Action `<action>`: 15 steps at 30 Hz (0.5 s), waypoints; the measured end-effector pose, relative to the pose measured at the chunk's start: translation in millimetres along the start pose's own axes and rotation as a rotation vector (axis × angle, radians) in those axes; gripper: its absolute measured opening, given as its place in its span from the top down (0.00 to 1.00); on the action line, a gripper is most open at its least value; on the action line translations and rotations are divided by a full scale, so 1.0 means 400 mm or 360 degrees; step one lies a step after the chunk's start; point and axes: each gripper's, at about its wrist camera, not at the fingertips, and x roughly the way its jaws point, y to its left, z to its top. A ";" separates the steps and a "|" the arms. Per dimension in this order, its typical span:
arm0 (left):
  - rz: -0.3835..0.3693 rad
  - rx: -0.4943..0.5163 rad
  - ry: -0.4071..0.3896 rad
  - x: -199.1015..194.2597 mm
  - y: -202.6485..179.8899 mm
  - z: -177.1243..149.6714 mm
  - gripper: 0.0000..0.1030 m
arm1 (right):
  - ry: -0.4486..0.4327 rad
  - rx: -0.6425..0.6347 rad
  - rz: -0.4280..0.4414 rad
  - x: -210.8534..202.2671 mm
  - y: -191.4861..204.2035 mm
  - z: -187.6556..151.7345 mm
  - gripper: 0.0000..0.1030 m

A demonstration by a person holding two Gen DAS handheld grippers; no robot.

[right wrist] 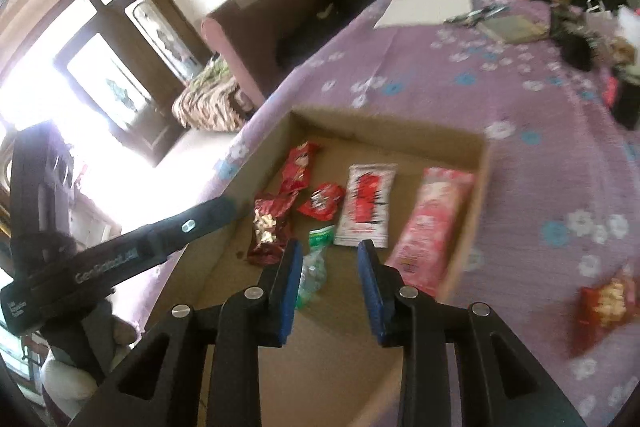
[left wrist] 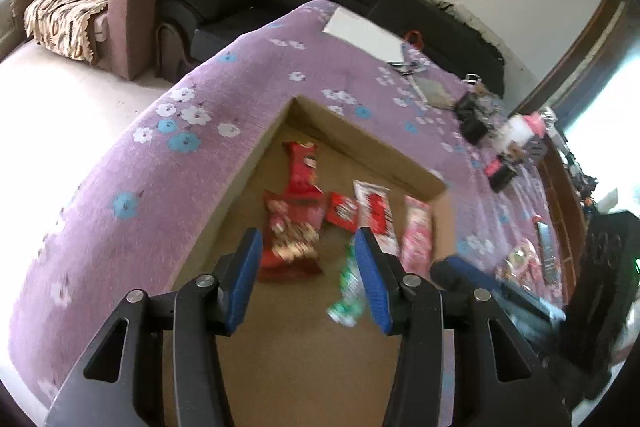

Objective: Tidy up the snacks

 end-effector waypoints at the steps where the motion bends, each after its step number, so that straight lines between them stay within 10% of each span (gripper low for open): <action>1: -0.0021 0.0004 0.0000 -0.016 -0.009 -0.013 0.55 | -0.0023 0.0012 -0.0005 -0.022 -0.014 -0.001 0.70; 8: -0.0258 0.0055 -0.0055 -0.131 -0.096 -0.133 0.34 | -0.0184 0.0160 -0.0213 -0.200 -0.207 -0.035 0.69; 15: -0.0343 0.0135 0.0007 -0.117 -0.179 -0.204 0.34 | -0.0203 0.0355 -0.0422 -0.257 -0.390 -0.070 0.67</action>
